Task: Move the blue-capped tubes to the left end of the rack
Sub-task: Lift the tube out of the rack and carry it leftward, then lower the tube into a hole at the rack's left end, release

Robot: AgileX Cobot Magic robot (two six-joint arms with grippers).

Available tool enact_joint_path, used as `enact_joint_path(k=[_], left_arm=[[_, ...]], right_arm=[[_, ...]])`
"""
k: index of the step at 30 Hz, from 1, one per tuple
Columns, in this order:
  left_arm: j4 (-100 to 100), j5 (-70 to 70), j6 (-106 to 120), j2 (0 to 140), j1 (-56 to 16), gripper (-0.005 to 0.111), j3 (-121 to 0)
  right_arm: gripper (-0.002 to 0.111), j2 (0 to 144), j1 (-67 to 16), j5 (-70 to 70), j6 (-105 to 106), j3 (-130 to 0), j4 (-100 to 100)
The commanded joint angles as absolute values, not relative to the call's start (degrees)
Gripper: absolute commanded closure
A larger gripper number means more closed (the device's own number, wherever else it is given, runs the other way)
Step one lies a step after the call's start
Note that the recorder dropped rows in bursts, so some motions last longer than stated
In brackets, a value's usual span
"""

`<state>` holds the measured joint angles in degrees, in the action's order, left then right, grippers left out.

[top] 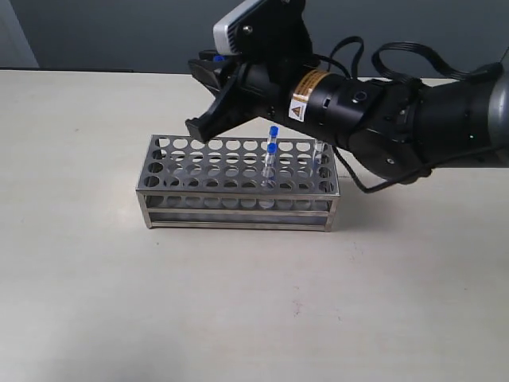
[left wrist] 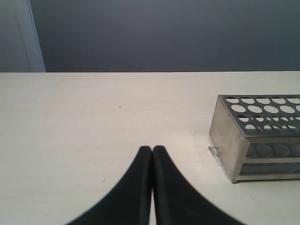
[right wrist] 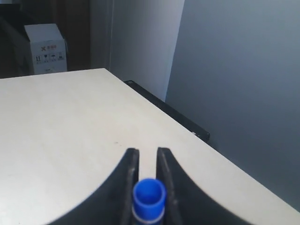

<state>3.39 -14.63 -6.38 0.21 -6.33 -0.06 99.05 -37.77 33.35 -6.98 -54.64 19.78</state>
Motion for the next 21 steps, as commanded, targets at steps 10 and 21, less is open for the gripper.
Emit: enact_joint_path(k=[10, 21], left_arm=[[3.7, -14.1, -6.5, 0.0, -6.3, 0.106, 0.0], [3.7, -14.1, -6.5, 0.0, -6.3, 0.106, 0.0]], right_arm=[[0.109, 105.9, -39.4, 33.5, -16.7, -64.4, 27.1], [0.109, 116.1, -39.4, 31.6, -20.2, -74.9, 32.3]])
